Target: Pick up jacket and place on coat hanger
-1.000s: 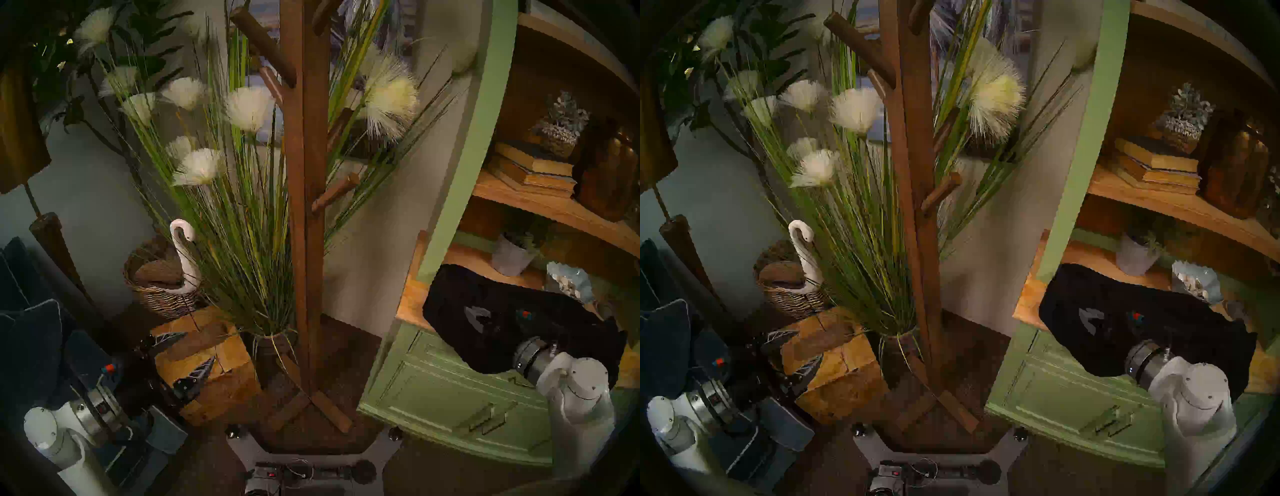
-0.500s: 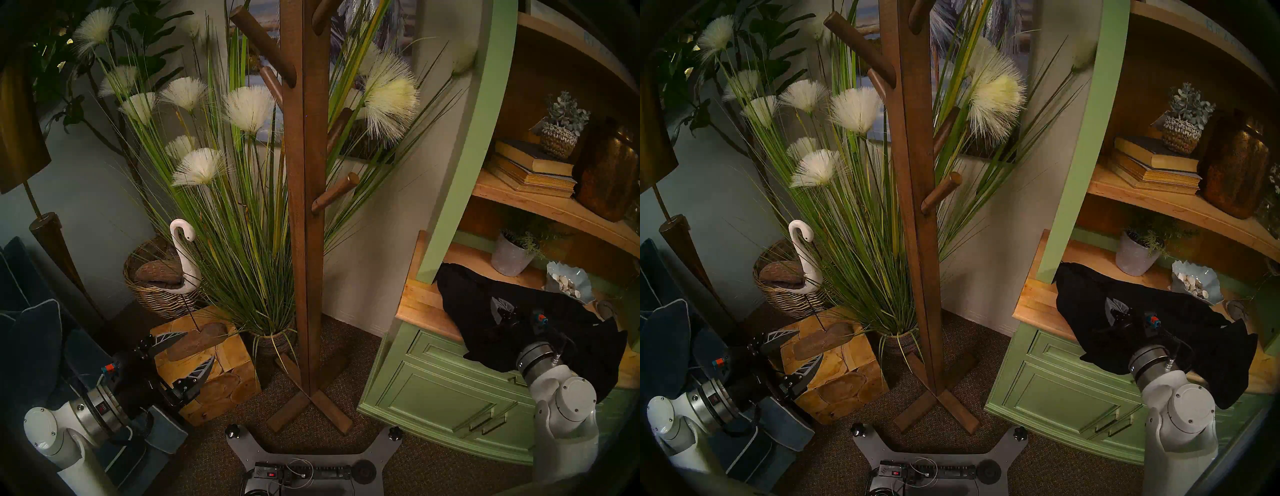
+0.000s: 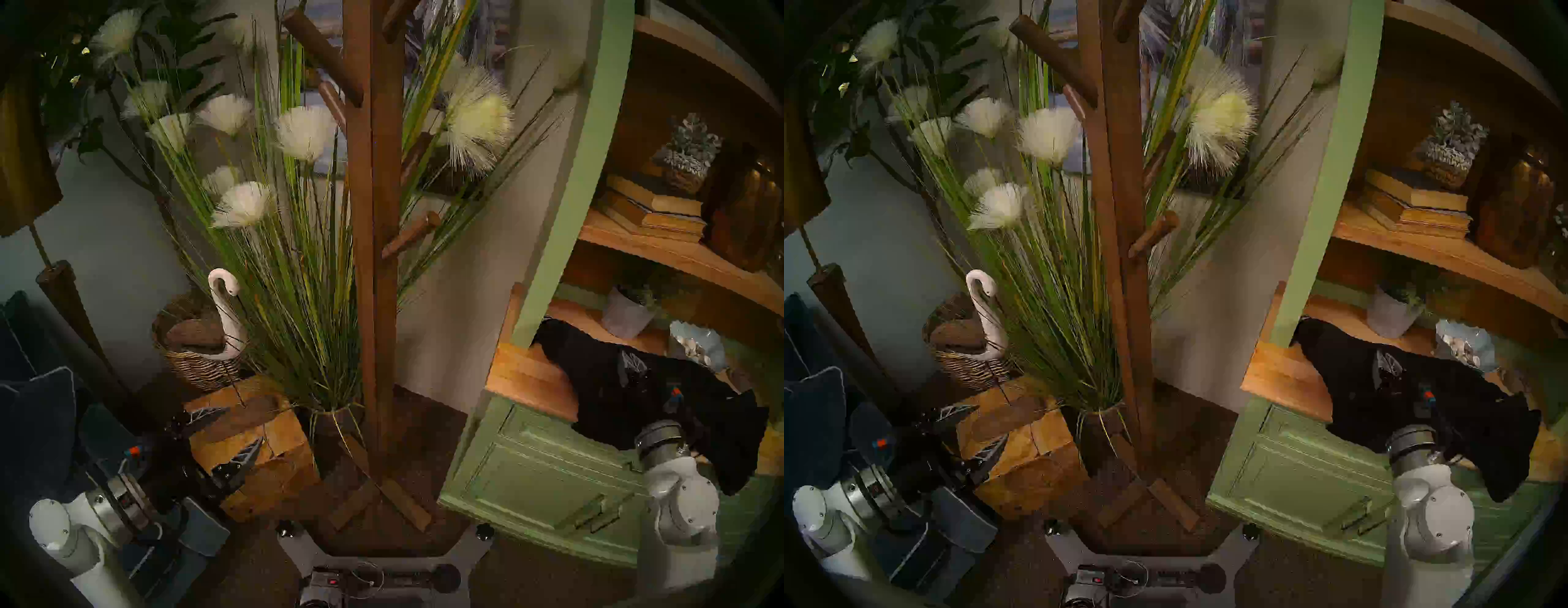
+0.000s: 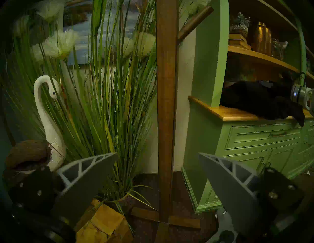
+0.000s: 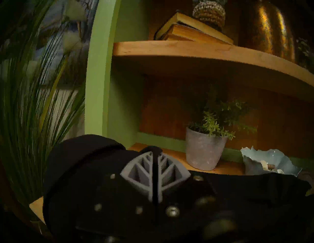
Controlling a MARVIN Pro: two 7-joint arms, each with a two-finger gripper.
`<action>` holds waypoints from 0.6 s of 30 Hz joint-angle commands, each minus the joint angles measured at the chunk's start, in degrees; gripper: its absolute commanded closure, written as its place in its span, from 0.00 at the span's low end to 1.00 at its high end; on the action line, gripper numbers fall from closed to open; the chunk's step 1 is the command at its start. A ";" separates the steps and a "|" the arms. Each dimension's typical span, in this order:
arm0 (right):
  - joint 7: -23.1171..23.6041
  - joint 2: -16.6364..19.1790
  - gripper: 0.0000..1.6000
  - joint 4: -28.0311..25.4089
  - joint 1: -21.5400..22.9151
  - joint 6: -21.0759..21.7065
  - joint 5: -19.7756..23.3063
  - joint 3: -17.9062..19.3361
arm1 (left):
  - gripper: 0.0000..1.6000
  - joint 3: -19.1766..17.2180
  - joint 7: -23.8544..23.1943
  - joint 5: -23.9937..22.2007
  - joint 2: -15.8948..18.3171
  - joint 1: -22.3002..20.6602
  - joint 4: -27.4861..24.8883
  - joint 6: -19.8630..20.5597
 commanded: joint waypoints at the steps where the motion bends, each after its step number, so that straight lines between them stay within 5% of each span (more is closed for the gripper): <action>1: 0.55 -1.51 1.00 -3.37 2.01 -6.84 -0.27 -0.60 | 0.00 -0.02 0.01 -0.74 0.02 -0.16 -0.99 -0.01; 8: 1.79 -0.94 1.00 -4.93 2.52 -10.97 -1.48 -2.24 | 0.00 -0.01 0.01 -0.73 0.02 -0.16 -0.98 -0.01; 18: 3.74 0.39 1.00 -8.67 4.62 -9.89 0.18 -3.27 | 0.00 -0.01 0.01 -0.68 0.04 -0.18 -0.96 -0.01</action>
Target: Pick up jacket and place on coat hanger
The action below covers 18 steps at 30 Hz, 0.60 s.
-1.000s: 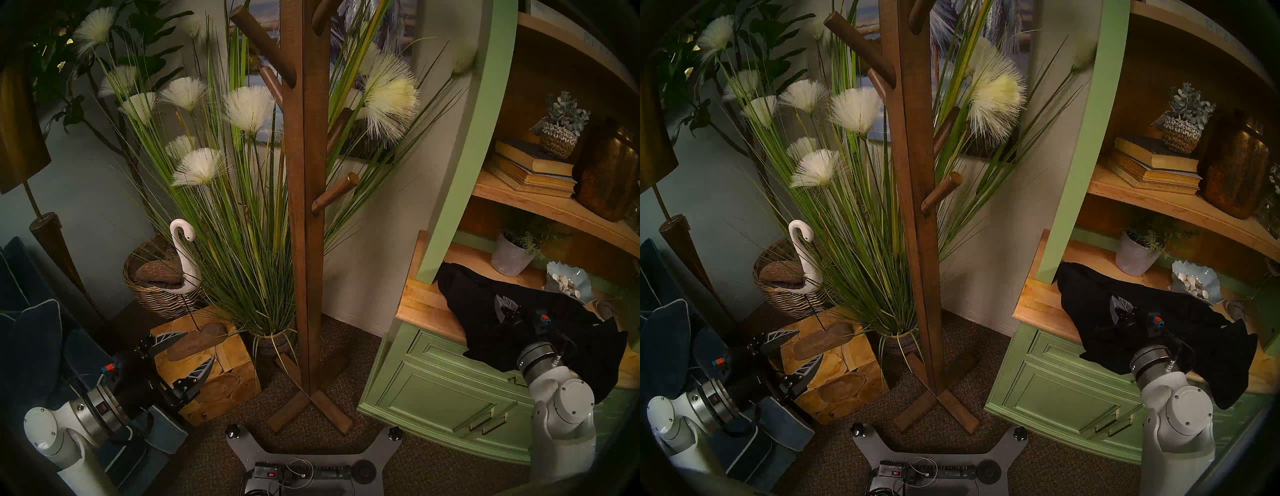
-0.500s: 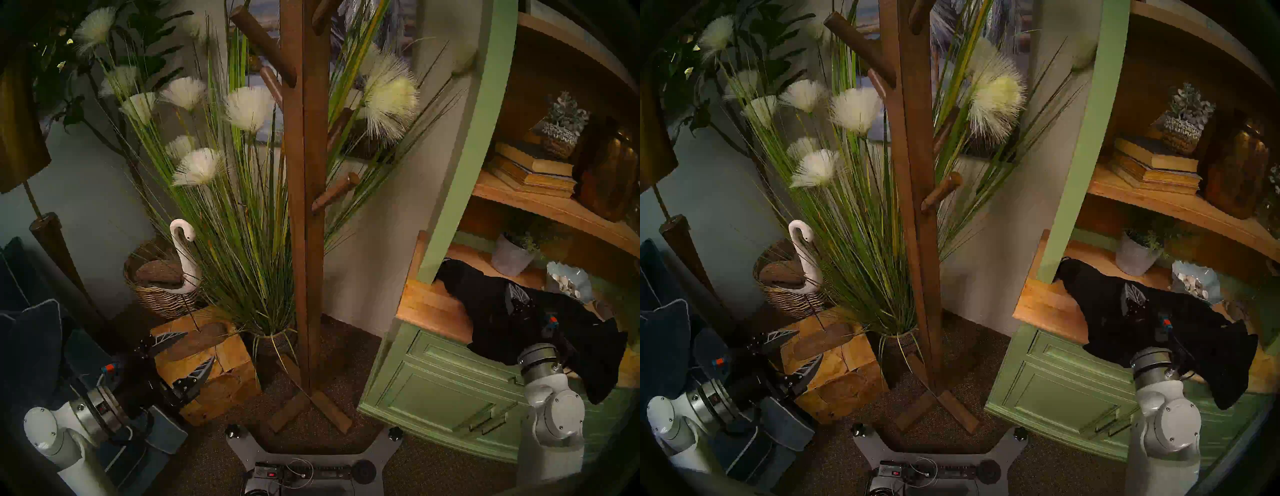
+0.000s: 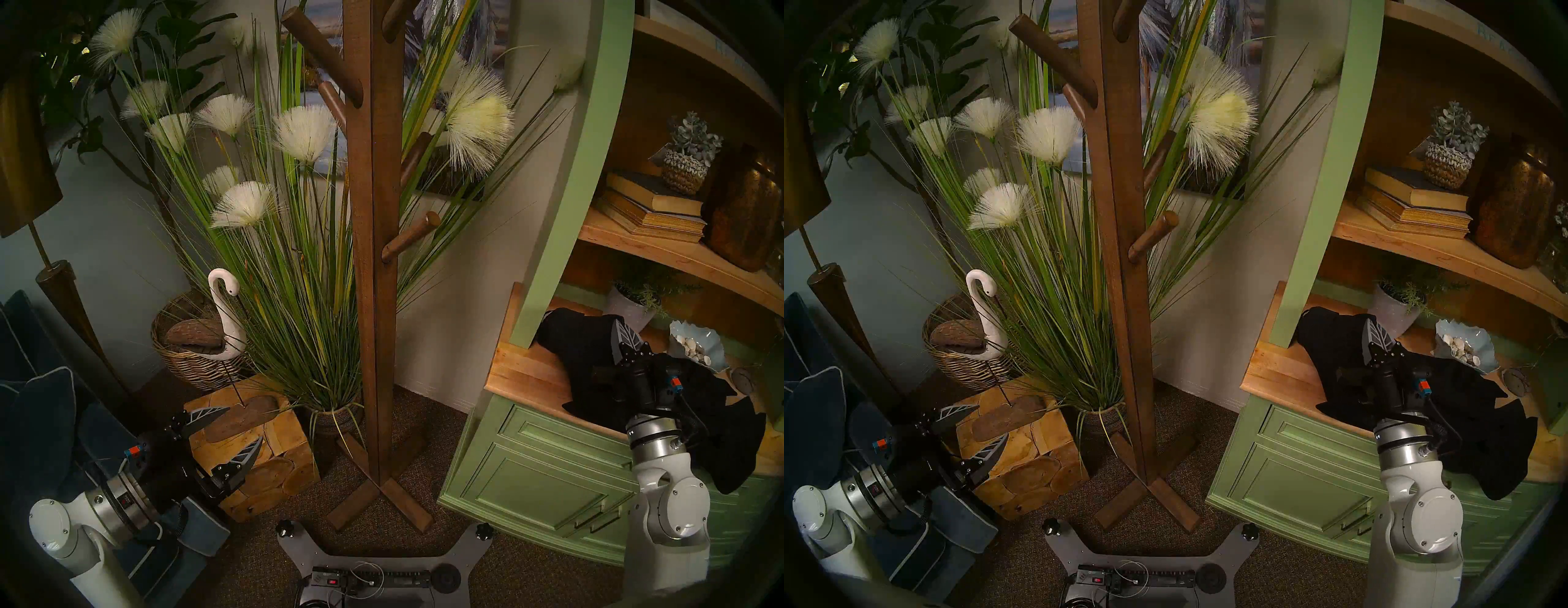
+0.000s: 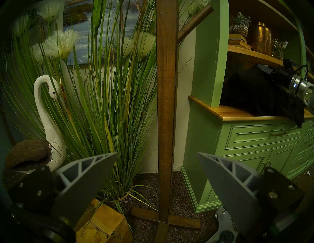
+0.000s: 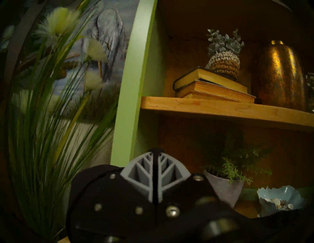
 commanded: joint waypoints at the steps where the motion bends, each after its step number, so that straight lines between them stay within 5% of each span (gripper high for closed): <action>1: 0.44 1.56 1.00 -5.13 3.60 -0.83 1.18 0.13 | 0.00 -0.01 0.01 -0.73 0.02 -0.17 -0.98 -0.01; 18: 3.79 2.33 1.00 -9.73 5.95 0.32 5.80 -2.21 | 0.00 -0.01 0.01 -0.71 0.03 -0.18 -0.97 -0.01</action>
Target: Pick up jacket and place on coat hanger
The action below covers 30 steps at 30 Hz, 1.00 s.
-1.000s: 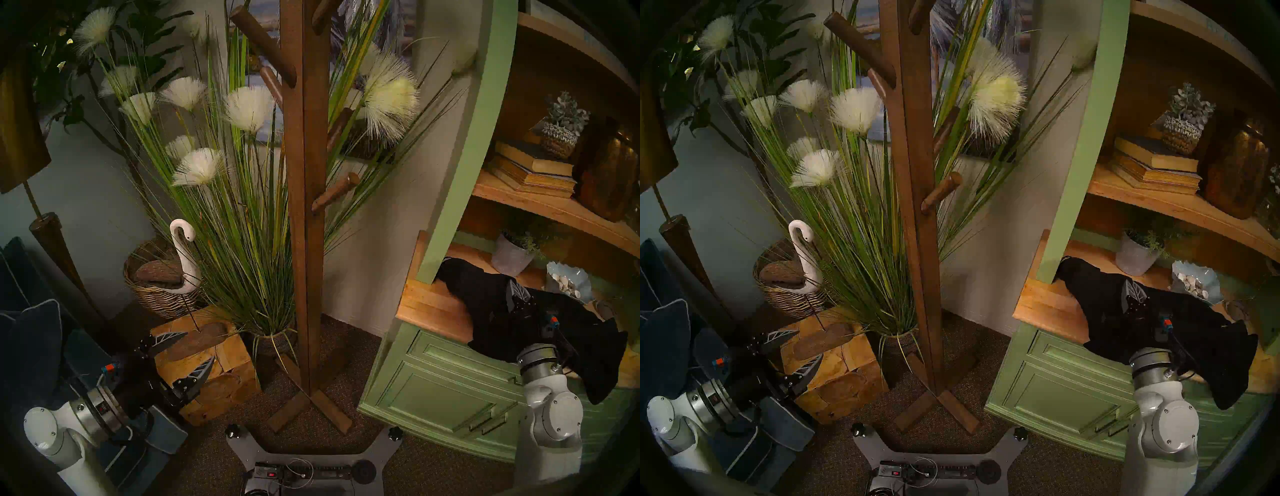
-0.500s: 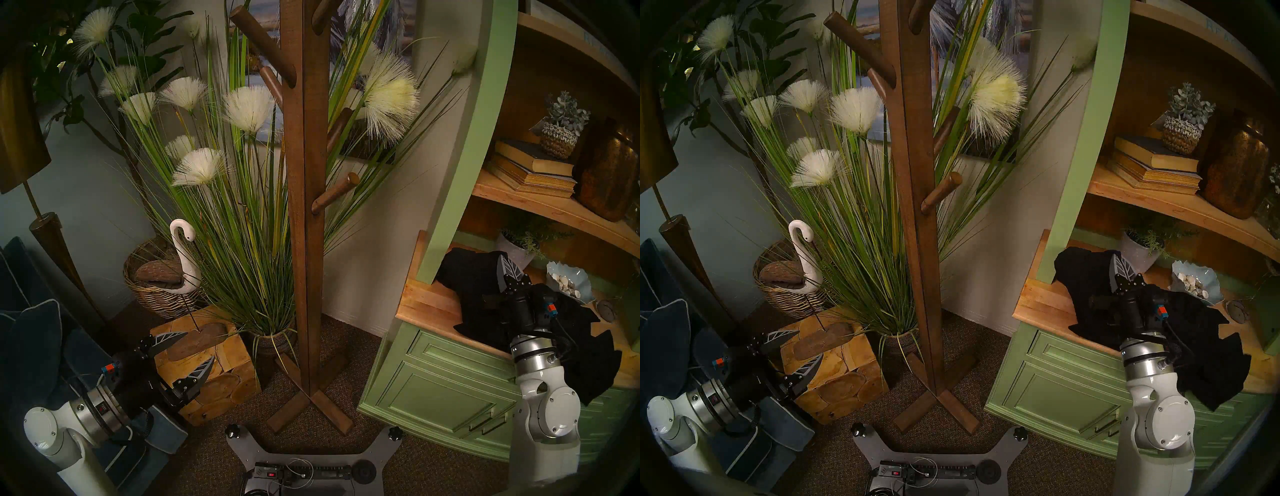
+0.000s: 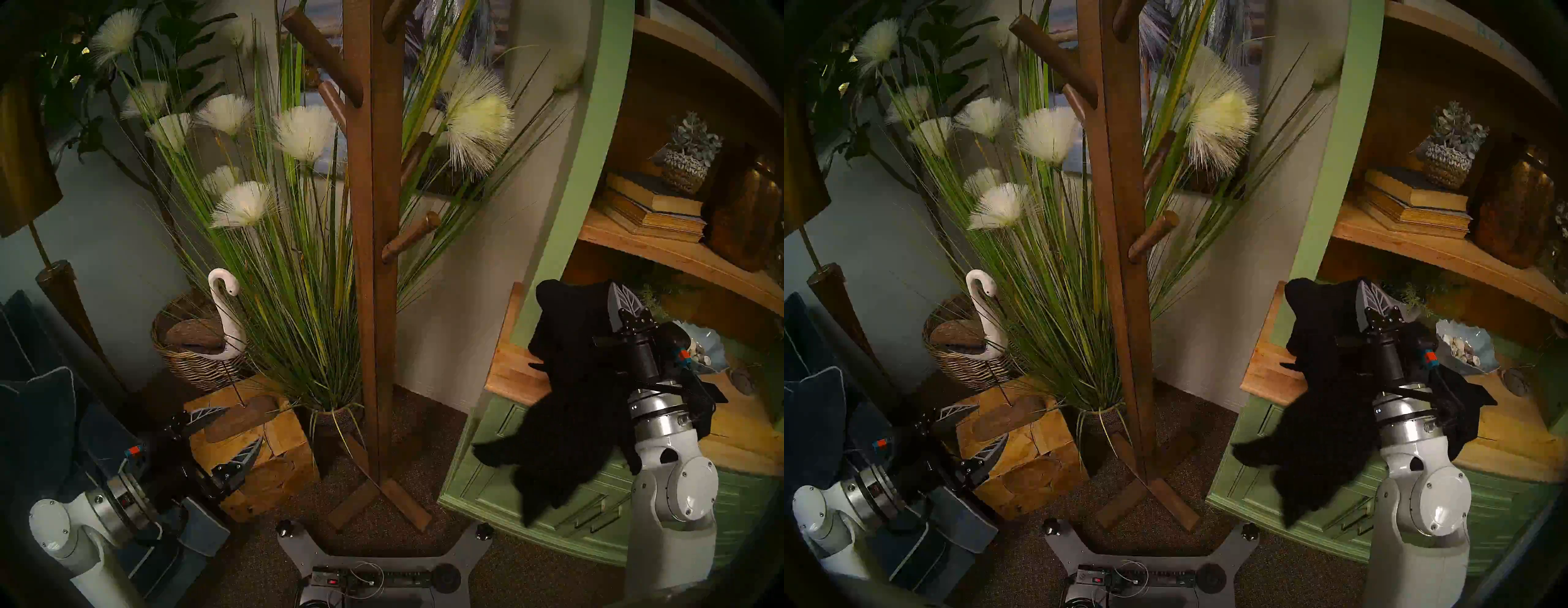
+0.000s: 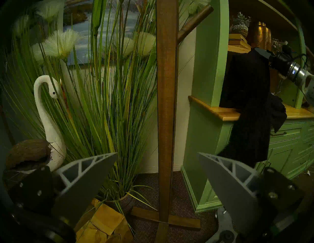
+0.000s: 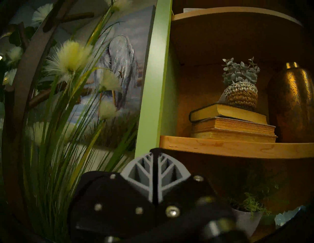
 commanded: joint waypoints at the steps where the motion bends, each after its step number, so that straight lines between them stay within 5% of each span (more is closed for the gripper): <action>1: 0.72 0.92 1.00 -6.32 3.31 -0.13 2.06 -1.28 | 0.00 -0.01 0.01 -0.71 0.03 -0.18 -0.96 -0.02; 30: -0.86 1.06 1.00 -12.00 12.79 5.45 0.73 -12.85 | 0.00 0.00 0.01 -0.64 0.05 -0.20 -0.94 -0.02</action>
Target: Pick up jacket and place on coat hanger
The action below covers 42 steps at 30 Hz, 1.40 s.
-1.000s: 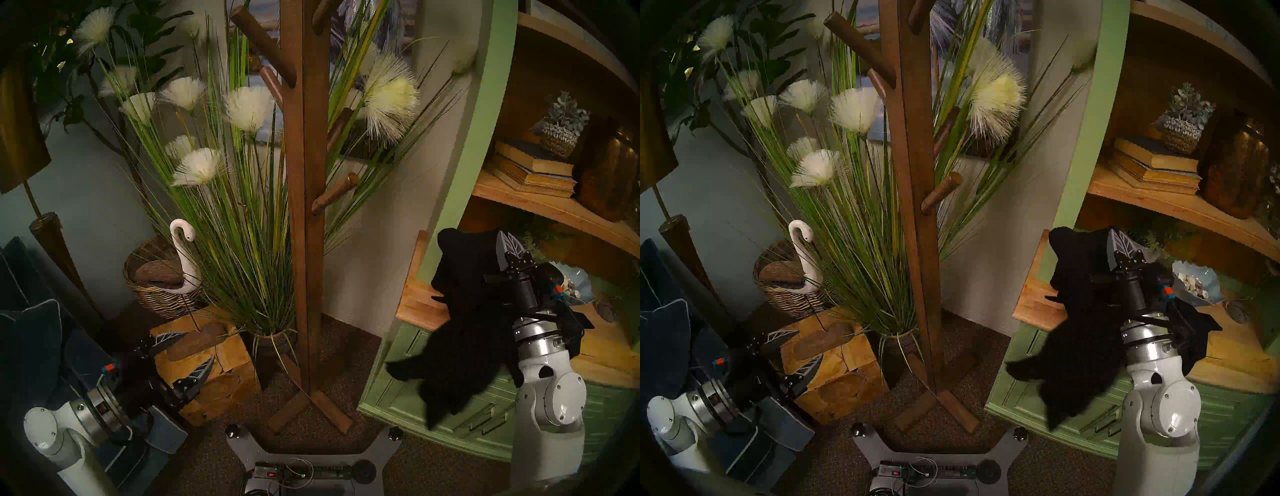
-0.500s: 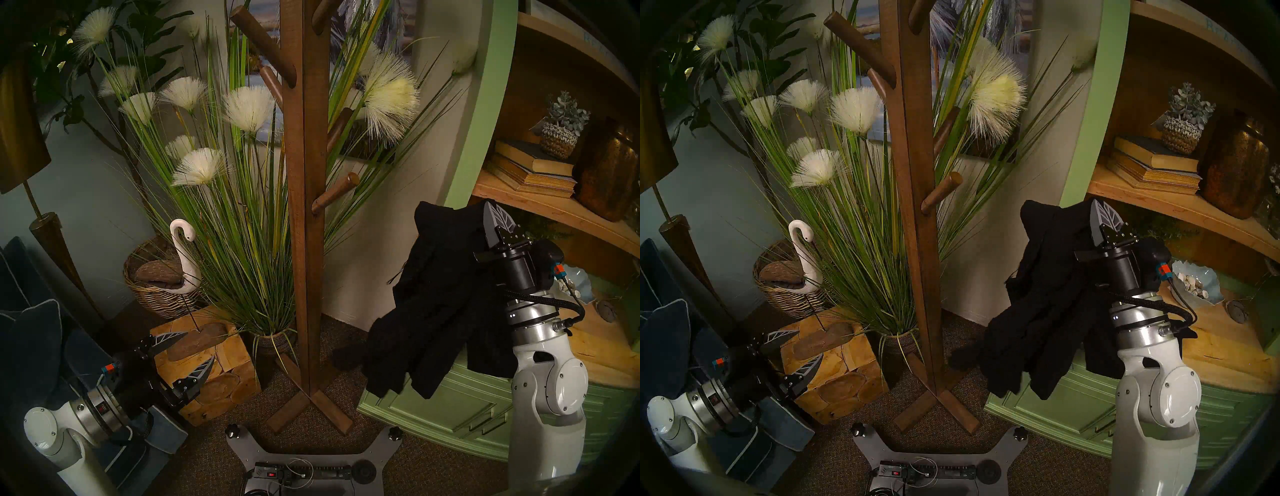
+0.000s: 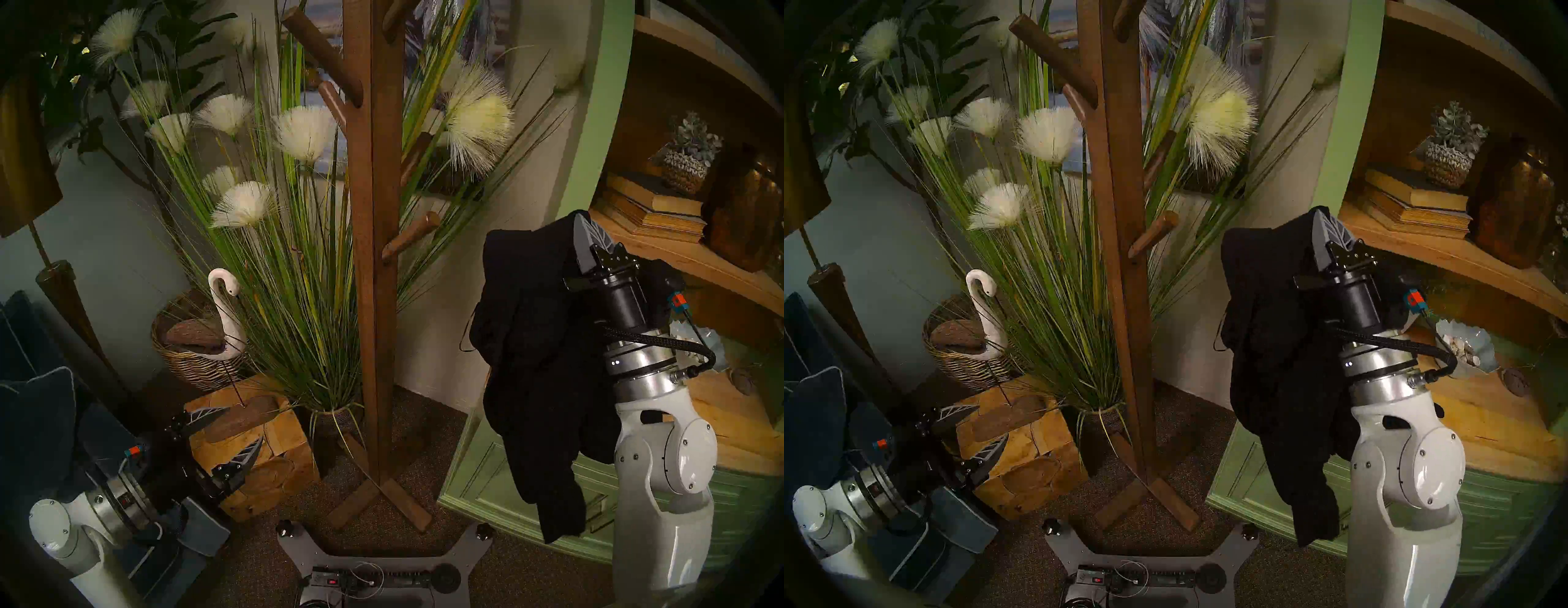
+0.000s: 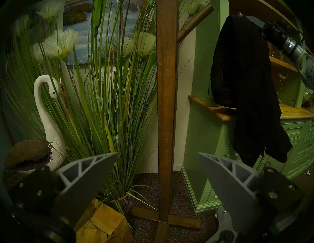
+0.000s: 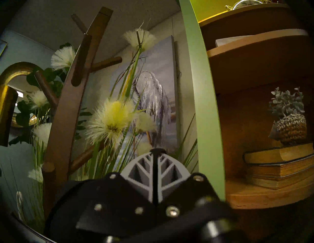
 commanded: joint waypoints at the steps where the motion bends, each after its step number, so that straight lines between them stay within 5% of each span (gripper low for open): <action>1: -1.37 0.33 1.00 -3.41 6.28 -0.45 -1.13 -2.63 | 0.00 0.00 0.01 -0.69 0.05 -0.20 -0.95 -0.02; 14: -4.32 0.39 1.00 -3.41 11.39 2.61 -3.49 -6.08 | 0.00 -0.01 0.01 -0.73 0.04 -0.19 -0.98 -0.01; 27: -4.53 0.24 1.00 -3.41 10.16 1.85 -7.87 -12.52 | 0.00 -0.01 0.01 -0.78 0.03 -0.17 -1.00 -0.01; 42: -5.94 -0.27 1.00 -3.41 9.54 2.02 -11.03 -14.62 | 0.00 -0.02 0.01 -0.81 0.02 -0.16 -1.02 0.00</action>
